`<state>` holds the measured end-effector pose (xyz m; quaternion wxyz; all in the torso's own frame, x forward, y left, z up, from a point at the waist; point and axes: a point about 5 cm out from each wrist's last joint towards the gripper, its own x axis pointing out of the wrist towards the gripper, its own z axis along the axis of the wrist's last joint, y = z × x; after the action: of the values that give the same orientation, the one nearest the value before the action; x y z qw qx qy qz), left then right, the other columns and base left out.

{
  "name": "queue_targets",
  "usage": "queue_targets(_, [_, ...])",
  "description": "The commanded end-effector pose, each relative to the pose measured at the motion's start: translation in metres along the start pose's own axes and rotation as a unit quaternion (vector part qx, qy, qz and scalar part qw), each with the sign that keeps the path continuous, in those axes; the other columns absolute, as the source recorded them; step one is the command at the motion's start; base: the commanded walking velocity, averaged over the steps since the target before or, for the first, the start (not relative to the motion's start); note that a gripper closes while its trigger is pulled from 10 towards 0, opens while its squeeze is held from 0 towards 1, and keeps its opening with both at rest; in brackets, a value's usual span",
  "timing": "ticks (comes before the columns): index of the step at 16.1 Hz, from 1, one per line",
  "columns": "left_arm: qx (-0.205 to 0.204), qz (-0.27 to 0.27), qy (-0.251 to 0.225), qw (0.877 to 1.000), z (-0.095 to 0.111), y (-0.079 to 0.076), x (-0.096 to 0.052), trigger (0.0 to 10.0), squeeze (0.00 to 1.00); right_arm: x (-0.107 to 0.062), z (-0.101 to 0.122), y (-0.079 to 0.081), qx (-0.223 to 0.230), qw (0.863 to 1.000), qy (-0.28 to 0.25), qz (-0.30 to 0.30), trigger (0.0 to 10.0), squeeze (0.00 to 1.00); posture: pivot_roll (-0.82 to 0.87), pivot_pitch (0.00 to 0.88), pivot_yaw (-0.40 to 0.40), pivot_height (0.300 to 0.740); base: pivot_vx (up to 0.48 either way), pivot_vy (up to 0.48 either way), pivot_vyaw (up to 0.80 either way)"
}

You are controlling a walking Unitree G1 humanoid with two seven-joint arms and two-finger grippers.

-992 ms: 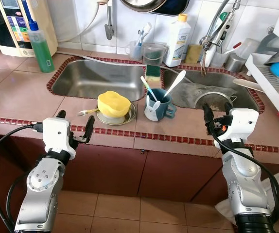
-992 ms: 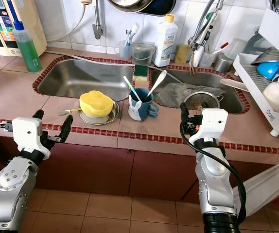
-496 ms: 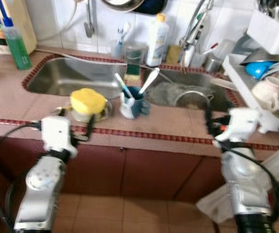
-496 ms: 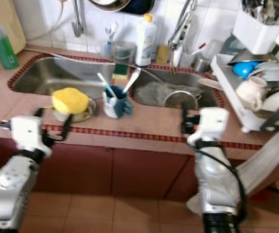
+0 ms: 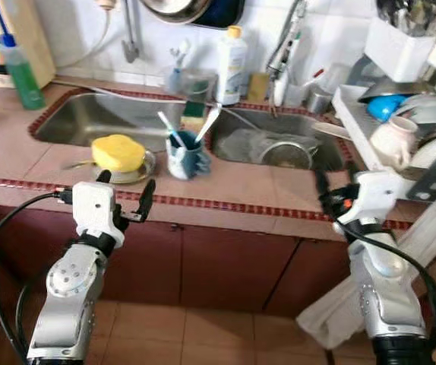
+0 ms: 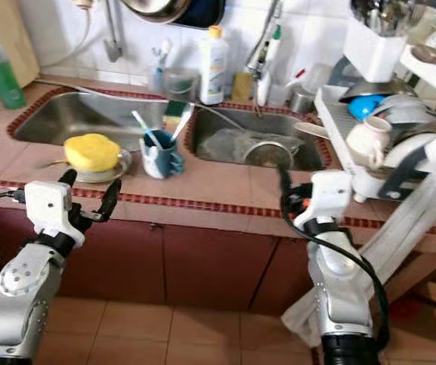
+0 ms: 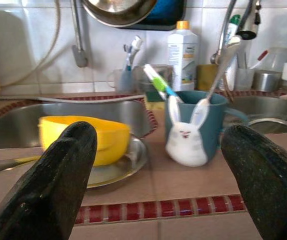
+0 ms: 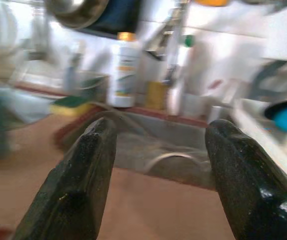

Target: Kitchen organization

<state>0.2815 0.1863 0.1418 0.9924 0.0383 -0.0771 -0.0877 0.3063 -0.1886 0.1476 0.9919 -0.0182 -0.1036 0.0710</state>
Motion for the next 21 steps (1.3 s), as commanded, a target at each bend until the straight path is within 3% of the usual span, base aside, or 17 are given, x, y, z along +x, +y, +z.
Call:
queue_targets(1, [0.003, -0.013, -0.009, 1.000, 0.006, -0.001, 0.001, 10.0, 0.00, -0.001, 0.001, -0.001, 0.001, 1.000, 0.003, 0.015, 10.0, 0.00, 0.02, 0.000, -0.078, 0.740, 0.000, 0.000, 0.00])
queue_targets(5, [0.001, -0.017, -0.011, 1.000, 0.008, -0.003, 0.002, 10.0, 0.00, -0.003, 0.000, 0.003, -0.007, 0.999, 0.009, 0.050, 10.0, 0.00, 0.02, 0.000, -0.075, 0.740, 0.064, 0.000, 0.00])
queue_targets(17, [-0.002, -0.016, -0.020, 1.000, 0.015, 0.000, 0.002, 10.0, 0.00, -0.006, 0.003, 0.006, -0.002, 0.995, 0.007, 0.100, 10.0, 0.00, 0.01, 0.000, -0.078, 0.740, 0.328, 0.000, 0.00])
queue_targets(21, [-0.022, -0.009, -0.041, 0.999, 0.020, -0.001, 0.002, 10.0, 0.00, -0.008, 0.002, 0.009, 0.003, 0.993, 0.007, 0.116, 10.0, 0.00, 0.01, 0.000, -0.076, 0.740, 0.000, 0.000, 0.00])
